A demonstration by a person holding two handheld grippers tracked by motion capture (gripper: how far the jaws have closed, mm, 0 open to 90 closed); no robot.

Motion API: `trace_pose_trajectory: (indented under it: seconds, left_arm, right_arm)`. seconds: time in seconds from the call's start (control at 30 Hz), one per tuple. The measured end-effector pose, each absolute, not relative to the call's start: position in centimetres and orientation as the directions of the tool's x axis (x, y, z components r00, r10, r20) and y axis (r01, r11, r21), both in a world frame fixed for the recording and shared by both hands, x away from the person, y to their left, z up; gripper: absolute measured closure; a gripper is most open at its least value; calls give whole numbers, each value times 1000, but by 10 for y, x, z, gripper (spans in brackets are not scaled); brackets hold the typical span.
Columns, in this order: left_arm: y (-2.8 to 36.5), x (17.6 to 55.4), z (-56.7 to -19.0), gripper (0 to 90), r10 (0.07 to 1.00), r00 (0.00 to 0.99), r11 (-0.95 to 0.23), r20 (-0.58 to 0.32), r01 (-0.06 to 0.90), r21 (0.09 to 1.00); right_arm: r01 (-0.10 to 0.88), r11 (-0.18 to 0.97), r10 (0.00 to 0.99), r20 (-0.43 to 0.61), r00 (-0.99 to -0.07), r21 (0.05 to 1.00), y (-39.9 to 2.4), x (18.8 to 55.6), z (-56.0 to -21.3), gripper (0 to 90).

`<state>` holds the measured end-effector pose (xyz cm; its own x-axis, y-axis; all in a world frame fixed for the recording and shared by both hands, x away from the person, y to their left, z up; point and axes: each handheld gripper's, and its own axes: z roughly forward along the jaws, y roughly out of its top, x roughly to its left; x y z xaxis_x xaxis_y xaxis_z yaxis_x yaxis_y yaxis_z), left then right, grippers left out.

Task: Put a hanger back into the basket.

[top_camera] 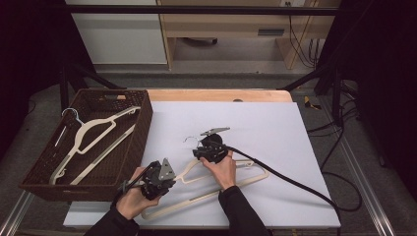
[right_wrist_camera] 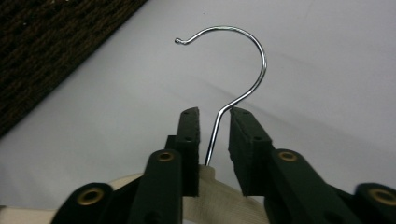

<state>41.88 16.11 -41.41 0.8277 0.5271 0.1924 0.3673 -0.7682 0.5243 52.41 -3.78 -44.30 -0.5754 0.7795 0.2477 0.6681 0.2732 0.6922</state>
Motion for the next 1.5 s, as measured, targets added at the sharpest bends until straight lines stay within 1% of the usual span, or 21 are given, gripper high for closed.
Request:
trace_pose_trajectory:
  seconds: [0.1,0.13,0.37,0.47,0.57,0.6,0.67,0.73,0.77,0.8,0.87,0.93,1.07,1.27,1.5]
  left_arm:
    - [161,420,-415,794,522,833,-770,181,370,520]
    - [162,420,-416,794,519,836,-771,177,369,519]
    - [162,421,-422,790,525,835,-771,163,386,506]
    - [164,422,-424,787,517,844,-776,142,392,494]
    - [166,422,-422,775,510,854,-766,107,393,509]
    - [168,422,-420,749,507,858,-754,84,393,527]
    - [170,423,-416,657,516,856,-720,44,405,564]
    - [173,426,-411,578,534,845,-651,-11,420,633]
    - [173,426,-411,507,534,845,-651,-11,420,633]
    - [174,429,-409,484,547,837,-619,-23,423,661]
    - [173,432,-407,468,554,832,-592,-46,432,680]
    - [172,436,-405,474,543,835,-565,-89,443,696]
    - [164,441,-407,514,541,832,-561,-121,464,685]
    - [156,447,-407,611,537,826,-532,-171,489,691]
    - [151,449,-407,803,530,820,-509,-217,512,692]
  right_arm:
    - [675,256,773,272,-572,692,-40,524,-440,836]
    - [682,250,778,277,-564,687,-40,523,-439,844]
    - [683,216,767,312,-561,698,-40,514,-431,884]
    - [674,206,763,315,-564,710,-40,509,-427,891]
    - [651,204,766,295,-571,731,-40,502,-424,892]
    - [645,203,765,292,-574,736,-41,501,-423,893]
    - [631,203,759,287,-584,749,-41,496,-420,893]
    - [622,199,755,286,-590,757,-41,492,-417,893]
    - [605,202,749,277,-602,770,-43,488,-413,893]
    - [598,204,745,274,-609,775,-43,486,-411,893]
    - [586,208,744,262,-614,783,-44,483,-408,893]
    - [566,220,738,244,-629,795,-46,481,-405,892]
    - [533,226,726,224,-651,815,-49,475,-399,892]
    - [493,236,713,196,-674,838,-52,468,-394,892]
    - [457,225,680,197,-706,860,-61,461,-390,891]
